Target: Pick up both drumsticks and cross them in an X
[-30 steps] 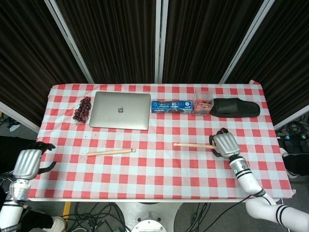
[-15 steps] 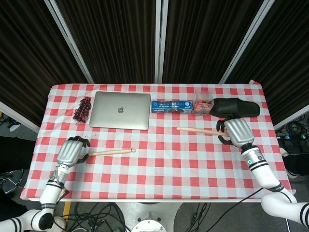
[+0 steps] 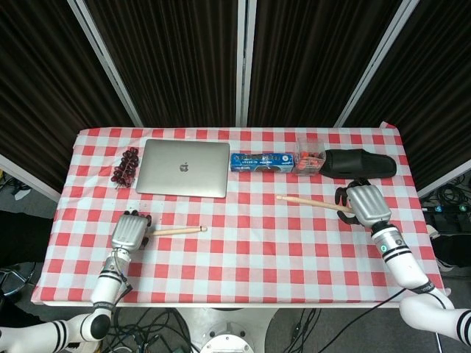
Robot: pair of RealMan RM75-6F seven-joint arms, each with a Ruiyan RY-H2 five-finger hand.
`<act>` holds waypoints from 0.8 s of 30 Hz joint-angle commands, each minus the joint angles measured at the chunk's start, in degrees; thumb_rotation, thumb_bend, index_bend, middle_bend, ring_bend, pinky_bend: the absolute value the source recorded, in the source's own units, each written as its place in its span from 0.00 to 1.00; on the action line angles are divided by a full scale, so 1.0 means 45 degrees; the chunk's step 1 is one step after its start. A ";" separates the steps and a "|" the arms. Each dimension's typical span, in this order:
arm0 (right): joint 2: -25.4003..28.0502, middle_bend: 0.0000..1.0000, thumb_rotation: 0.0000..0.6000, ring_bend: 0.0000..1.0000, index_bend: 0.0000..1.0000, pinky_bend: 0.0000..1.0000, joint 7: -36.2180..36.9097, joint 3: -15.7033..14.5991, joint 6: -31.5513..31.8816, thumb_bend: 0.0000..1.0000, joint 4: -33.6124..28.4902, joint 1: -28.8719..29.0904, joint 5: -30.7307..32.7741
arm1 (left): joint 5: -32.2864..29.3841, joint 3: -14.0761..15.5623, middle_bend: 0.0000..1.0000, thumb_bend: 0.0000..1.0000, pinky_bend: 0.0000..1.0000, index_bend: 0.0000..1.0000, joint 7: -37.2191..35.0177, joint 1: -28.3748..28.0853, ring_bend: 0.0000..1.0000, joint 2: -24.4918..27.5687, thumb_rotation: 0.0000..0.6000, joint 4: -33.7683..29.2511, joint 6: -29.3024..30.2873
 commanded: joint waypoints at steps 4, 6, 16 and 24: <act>-0.0169 0.61 1.00 0.31 0.62 0.19 0.0182 -0.0140 -0.0134 0.64 0.0247 0.0037 0.0015 | -0.0187 0.0140 0.49 0.27 0.35 0.43 0.0095 -0.0056 0.32 -0.0242 1.00 0.0280 0.0186; -0.0199 0.61 1.00 0.31 0.62 0.19 0.0215 -0.0170 -0.0153 0.64 0.0296 0.0051 0.0017 | -0.0239 0.0168 0.49 0.28 0.35 0.43 0.0150 -0.0089 0.32 -0.0288 1.00 0.0380 0.0231; -0.0271 0.61 1.00 0.31 0.62 0.19 0.0201 -0.0282 -0.0225 0.64 0.0425 0.0101 0.0150 | -0.0547 0.0290 0.51 0.30 0.35 0.45 0.0321 -0.0251 0.33 -0.0268 1.00 0.0405 0.0183; -0.0300 0.61 1.00 0.31 0.62 0.19 0.0113 -0.0370 -0.0290 0.64 0.0429 0.0134 0.0283 | -0.0483 0.0389 0.51 0.31 0.35 0.46 0.0160 -0.0296 0.34 -0.0235 1.00 0.0356 0.0281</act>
